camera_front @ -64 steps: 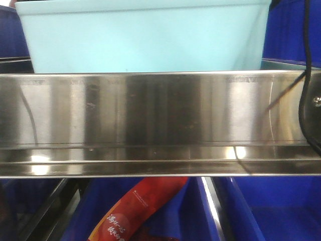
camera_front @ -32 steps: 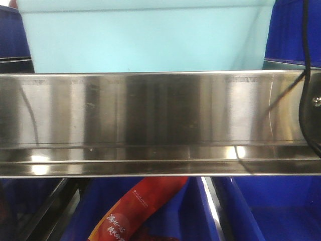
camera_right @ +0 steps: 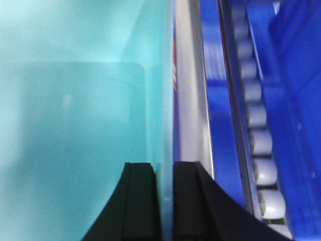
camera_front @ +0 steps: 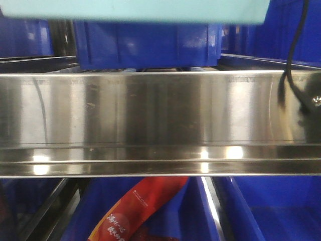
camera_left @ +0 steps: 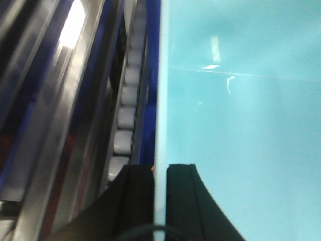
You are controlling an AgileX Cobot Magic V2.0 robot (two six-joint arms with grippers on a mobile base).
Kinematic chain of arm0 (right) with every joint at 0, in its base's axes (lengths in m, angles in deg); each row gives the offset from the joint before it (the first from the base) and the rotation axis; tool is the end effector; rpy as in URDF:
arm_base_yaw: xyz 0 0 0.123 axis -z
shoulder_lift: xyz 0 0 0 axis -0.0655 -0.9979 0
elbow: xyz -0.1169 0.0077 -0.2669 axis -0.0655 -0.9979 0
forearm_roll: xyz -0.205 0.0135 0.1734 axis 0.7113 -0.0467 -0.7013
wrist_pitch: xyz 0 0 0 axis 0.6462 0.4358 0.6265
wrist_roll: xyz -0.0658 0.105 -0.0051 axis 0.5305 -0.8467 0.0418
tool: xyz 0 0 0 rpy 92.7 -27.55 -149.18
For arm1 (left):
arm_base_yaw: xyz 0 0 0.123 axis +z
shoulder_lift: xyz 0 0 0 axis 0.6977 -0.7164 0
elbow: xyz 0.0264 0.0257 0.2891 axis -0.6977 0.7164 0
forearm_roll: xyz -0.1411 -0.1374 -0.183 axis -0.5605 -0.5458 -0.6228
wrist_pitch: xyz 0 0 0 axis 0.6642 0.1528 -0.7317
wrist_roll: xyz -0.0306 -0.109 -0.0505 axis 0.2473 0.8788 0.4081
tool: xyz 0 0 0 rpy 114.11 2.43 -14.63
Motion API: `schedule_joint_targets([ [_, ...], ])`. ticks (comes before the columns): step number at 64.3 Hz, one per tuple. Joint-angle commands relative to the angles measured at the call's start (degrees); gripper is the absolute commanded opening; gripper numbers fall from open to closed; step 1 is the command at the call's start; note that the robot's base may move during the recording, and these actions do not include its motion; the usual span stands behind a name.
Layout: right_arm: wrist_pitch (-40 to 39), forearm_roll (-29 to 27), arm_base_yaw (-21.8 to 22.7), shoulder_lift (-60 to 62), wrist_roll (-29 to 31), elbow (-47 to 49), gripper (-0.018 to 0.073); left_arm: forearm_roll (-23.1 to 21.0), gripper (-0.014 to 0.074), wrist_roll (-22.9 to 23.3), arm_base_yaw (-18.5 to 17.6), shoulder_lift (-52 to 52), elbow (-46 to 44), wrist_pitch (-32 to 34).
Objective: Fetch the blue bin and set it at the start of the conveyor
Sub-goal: 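Lift the light-blue bin up off the shelf with both grippers, then pull the held bin back out of the shelf rack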
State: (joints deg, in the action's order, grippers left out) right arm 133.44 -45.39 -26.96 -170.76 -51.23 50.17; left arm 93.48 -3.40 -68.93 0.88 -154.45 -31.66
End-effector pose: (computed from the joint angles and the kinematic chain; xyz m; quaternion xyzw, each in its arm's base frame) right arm 0.3826 0.1299 0.4012 0.0253 0.9341 0.0145 0.3558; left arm 0.3546 -0.1140 0.4152 -0.0620 0.9082 -0.0014 0.4138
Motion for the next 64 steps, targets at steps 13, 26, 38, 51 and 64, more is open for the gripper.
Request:
schedule_joint_targets([
  [13, 2.8, 2.7, -0.6, 2.9, 0.1, 10.2, -0.0163, 0.4, -0.0111, -1.4, -0.8, 4.0, -5.4, 1.2],
  [26, 3.7, 3.0, -1.6, 2.9, 1.4, 14.3, -0.0163, 0.4, -0.0111, -2.5, -0.8, 3.8, -11.8, -0.1],
  [38, 3.7, 3.2, -1.6, 2.9, 1.7, 14.3, -0.0163, 0.5, -0.0111, -2.7, -0.8, 3.8, -12.0, 0.3],
  [51, 3.7, 3.2, -1.6, 2.9, 1.7, 14.3, -0.0163, 0.5, -0.0111, -2.7, -0.8, 3.8, -12.0, 0.6],
  [64, 3.7, 3.2, -1.6, 2.9, 1.7, 14.3, -0.0163, 0.5, -0.0111, -2.7, -0.8, 3.8, -12.0, 0.8],
])
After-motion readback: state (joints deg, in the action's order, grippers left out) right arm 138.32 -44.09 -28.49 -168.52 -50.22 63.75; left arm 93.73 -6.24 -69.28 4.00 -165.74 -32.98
